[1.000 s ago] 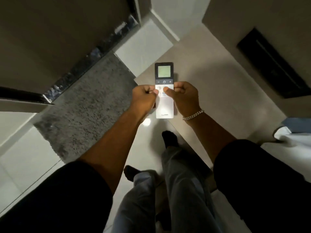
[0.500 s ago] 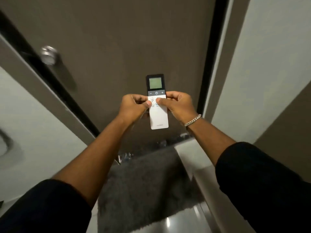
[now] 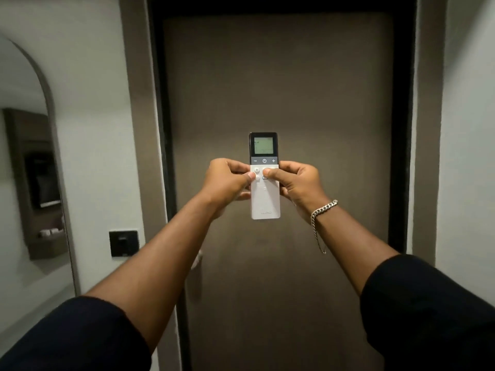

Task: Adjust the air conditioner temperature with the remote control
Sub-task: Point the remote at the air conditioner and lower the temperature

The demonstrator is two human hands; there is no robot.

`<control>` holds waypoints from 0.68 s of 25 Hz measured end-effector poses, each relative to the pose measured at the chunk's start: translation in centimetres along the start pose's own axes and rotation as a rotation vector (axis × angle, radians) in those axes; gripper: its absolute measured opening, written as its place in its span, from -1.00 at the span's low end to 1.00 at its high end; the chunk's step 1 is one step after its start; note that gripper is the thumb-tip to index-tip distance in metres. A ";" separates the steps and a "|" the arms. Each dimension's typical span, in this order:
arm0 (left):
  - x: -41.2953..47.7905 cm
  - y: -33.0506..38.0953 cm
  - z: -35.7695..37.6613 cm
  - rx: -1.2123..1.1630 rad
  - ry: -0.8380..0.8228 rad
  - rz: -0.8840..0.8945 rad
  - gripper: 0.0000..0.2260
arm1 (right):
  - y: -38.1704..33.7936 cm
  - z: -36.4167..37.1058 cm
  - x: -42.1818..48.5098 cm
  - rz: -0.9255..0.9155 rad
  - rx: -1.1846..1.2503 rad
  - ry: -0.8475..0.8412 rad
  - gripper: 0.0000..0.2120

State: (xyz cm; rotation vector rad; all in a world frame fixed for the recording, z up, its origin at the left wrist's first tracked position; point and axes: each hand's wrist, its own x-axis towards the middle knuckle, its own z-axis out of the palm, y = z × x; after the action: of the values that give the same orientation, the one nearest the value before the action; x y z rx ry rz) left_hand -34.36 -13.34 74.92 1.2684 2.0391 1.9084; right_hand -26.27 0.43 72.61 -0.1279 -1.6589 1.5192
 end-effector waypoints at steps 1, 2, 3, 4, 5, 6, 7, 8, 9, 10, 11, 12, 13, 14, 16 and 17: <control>0.6 1.5 -0.7 -0.009 0.010 0.039 -0.85 | -1.8 0.4 0.7 -0.037 0.004 -0.003 -0.79; 1.0 2.8 -1.2 -0.015 0.018 0.072 -0.85 | -3.3 0.9 1.0 -0.064 0.008 -0.004 -0.82; 1.2 3.9 -1.7 -0.018 0.026 0.106 -0.84 | -4.7 1.2 1.2 -0.092 0.012 -0.005 -0.84; 1.5 4.9 -2.2 -0.014 0.031 0.142 -0.82 | -6.1 1.5 1.3 -0.123 0.019 -0.008 -0.87; 1.7 5.9 -2.6 -0.005 0.031 0.174 -0.82 | -7.3 1.8 1.4 -0.152 0.027 -0.012 -0.89; 2.0 6.7 -2.9 0.000 0.028 0.195 -0.82 | -8.3 2.0 1.5 -0.172 0.035 -0.013 -0.90; 2.2 7.4 -3.2 0.006 0.026 0.212 -0.82 | -9.2 2.2 1.6 -0.191 0.042 -0.005 -0.90; 2.5 8.1 -3.5 0.008 0.028 0.230 -0.82 | -10.0 2.4 1.7 -0.214 0.046 0.005 -0.90; 2.7 8.8 -3.8 0.008 0.034 0.242 -0.81 | -10.8 2.7 1.8 -0.231 0.048 0.014 -0.89; 2.8 9.4 -4.0 0.008 0.042 0.250 -0.81 | -11.4 2.8 1.9 -0.243 0.052 0.015 -0.89; 2.9 10.0 -4.2 0.008 0.050 0.258 -0.81 | -12.1 3.0 2.0 -0.253 0.054 0.012 -0.89; 2.9 10.5 -4.4 0.009 0.057 0.264 -0.81 | -12.5 3.1 2.1 -0.257 0.055 0.009 -0.87; 2.9 11.0 -4.5 0.009 0.057 0.275 -0.81 | -13.1 3.2 2.2 -0.263 0.055 0.006 -0.84; 2.9 11.5 -4.6 0.009 0.052 0.283 -0.81 | -13.6 3.1 2.3 -0.265 0.057 0.004 -0.81; 3.0 12.5 -4.7 0.004 0.045 0.305 -0.81 | -14.6 2.9 2.4 -0.276 0.051 0.005 -0.74; 3.0 12.9 -4.6 0.005 0.048 0.311 -0.80 | -15.0 2.8 2.4 -0.282 0.047 0.005 -0.70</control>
State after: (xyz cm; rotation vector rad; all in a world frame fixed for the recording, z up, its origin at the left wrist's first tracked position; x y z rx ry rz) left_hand -32.44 -16.72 88.42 1.6408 1.9648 2.0746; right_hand -22.72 -4.08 86.93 0.1235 -1.5620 1.3407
